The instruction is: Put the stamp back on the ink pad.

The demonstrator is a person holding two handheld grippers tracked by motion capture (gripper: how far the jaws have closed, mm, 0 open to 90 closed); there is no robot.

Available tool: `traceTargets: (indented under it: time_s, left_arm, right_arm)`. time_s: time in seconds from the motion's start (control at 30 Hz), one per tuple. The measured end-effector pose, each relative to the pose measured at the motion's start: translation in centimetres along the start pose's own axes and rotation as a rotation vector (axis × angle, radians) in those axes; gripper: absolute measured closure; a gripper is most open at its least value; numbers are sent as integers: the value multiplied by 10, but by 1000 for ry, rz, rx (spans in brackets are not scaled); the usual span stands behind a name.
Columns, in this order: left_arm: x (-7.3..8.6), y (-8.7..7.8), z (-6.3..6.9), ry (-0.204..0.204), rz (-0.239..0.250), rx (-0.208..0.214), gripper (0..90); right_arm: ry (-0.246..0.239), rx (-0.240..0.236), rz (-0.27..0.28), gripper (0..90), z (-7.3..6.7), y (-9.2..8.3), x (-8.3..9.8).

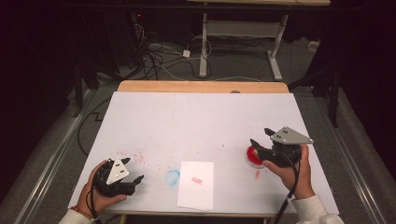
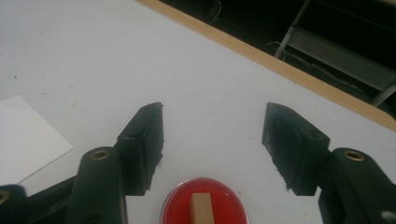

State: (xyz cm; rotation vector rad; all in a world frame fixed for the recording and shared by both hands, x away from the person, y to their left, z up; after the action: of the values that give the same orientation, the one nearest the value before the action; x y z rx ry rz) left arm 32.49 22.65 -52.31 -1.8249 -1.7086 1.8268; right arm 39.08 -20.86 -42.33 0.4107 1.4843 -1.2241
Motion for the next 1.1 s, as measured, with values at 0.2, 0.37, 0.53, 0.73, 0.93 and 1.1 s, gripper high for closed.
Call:
traceTargets:
  time_s: [0.2,0.37,0.53,0.73,0.93,1.1]
  left_arm:
    - [0,0,0,-1,2,-2,229]
    - [0,0,0,-1,2,0,229]
    - [0,0,0,-1,0,2,229]
    - [-1,1,1,0,0,3,229]
    - [-1,1,1,-2,1,5,229]
    - [-1,1,1,-4,1,5,229]
  right_arm:
    - [-15,19,35,302,-6,-3,-3]
    - [-18,37,81,265,-8,-9,-10]
    - [-22,34,95,250,-10,-14,-10]
    - [-20,47,110,194,-12,-19,-10]
    - [-29,49,122,169,-15,-24,-8]
    - [-37,43,129,163,-18,-28,-5]
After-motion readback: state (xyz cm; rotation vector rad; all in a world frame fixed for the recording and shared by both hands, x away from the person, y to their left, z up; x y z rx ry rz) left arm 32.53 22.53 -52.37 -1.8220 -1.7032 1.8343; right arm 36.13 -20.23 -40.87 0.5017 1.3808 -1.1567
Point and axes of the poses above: each handheld gripper's, and its own axes: y roughly forward along the jaws, x roughly out of its underside, z roughly to its right, the point moved 7 cm from there along y, roughly forward along the jaws, and after that the axes turned 5 degrees about y, right-handed, at the moved point
